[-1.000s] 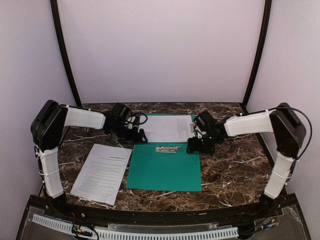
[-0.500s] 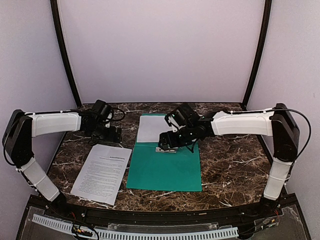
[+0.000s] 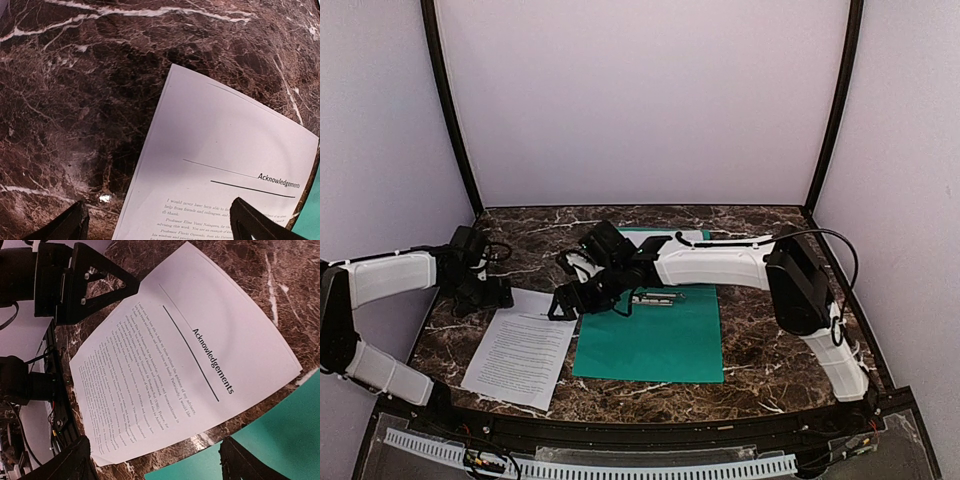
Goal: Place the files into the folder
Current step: Pick up the file from the center of the board.
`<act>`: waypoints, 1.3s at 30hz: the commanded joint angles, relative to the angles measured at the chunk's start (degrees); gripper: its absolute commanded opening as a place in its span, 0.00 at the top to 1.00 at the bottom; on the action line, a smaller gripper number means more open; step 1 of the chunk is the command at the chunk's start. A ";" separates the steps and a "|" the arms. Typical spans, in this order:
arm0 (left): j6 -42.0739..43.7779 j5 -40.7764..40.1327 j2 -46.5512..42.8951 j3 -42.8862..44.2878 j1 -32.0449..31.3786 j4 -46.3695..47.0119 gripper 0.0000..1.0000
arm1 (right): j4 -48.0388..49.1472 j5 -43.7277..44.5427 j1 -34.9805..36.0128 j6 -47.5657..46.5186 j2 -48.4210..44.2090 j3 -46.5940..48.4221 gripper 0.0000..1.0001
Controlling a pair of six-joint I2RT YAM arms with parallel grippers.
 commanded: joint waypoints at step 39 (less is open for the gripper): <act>-9.23 22.73 -5.83 -25.37 5.53 19.60 0.18 | 3.36 -9.14 0.71 25.71 9.02 -1.62 0.14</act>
